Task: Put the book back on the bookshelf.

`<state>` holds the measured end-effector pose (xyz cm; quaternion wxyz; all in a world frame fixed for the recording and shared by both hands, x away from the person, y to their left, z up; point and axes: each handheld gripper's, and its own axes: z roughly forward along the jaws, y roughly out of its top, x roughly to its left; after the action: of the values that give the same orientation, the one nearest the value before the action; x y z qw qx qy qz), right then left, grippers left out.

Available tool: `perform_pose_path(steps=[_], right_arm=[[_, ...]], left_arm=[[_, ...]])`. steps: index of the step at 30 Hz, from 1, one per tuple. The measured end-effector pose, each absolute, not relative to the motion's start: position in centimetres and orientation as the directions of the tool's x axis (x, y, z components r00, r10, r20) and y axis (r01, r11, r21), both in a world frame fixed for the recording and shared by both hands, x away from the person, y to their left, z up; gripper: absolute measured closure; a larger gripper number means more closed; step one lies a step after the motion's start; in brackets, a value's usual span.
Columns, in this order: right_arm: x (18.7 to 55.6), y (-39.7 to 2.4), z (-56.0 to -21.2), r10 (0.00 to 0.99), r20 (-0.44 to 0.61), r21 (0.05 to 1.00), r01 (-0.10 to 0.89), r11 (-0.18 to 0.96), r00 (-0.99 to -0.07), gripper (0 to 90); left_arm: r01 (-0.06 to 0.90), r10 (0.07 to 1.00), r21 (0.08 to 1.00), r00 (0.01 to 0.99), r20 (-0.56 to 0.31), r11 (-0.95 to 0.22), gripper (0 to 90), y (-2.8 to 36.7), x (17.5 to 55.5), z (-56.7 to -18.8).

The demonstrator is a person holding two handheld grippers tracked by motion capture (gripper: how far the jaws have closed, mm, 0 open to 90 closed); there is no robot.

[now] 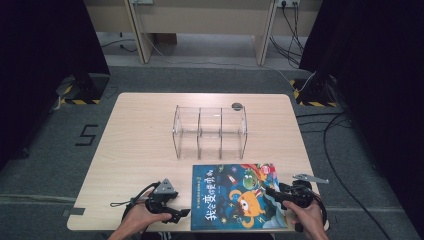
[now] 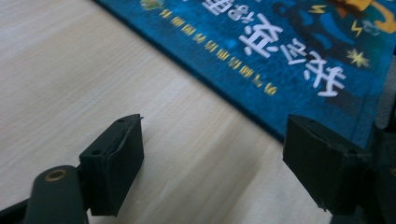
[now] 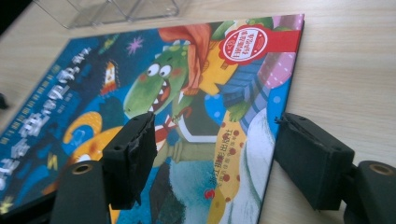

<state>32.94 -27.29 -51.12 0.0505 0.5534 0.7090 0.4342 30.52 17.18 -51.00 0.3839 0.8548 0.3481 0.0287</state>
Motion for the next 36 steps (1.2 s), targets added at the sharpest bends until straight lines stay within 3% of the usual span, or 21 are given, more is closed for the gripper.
perform_pose_path(steps=[8, 18, 23, 25, 30, 36], right_arm=[[33.1, -25.8, -51.4, 0.799, 0.454, 0.668, 0.744, -0.013, -0.394, 32.3], [32.9, -25.8, -52.1, 0.731, 0.625, 0.6, 0.768, -0.225, -0.274, 33.7], [32.6, -26.1, -52.5, 0.662, 0.719, 0.53, 0.783, -0.325, -0.212, 36.5], [32.5, -26.1, -53.1, 0.579, 0.795, 0.455, 0.809, -0.373, -0.18, 44.0], [32.4, -26.2, -52.7, 0.63, 0.728, 0.534, 0.801, -0.273, -0.271, 55.2], [31.9, -26.1, -52.3, 0.67, 0.633, 0.611, 0.782, -0.124, -0.389, 55.9]], left_arm=[[0.557, 0.592, 0.688, 0.774, -0.226, -0.465, 24.7, 16.7, 30.4, -51.1], [0.558, 0.585, 0.687, 0.776, -0.234, -0.466, 26.7, 16.6, 30.3, -51.1], [0.564, 0.582, 0.687, 0.775, -0.248, -0.458, 26.2, 16.7, 30.4, -51.1], [0.565, 0.579, 0.689, 0.775, -0.254, -0.454, 26.5, 16.9, 30.5, -51.1], [0.572, 0.582, 0.687, 0.77, -0.261, -0.448, 26.0, 17.0, 30.5, -51.1], [0.58, 0.585, 0.693, 0.762, -0.277, -0.427, 25.5, 17.4, 30.7, -51.2]])
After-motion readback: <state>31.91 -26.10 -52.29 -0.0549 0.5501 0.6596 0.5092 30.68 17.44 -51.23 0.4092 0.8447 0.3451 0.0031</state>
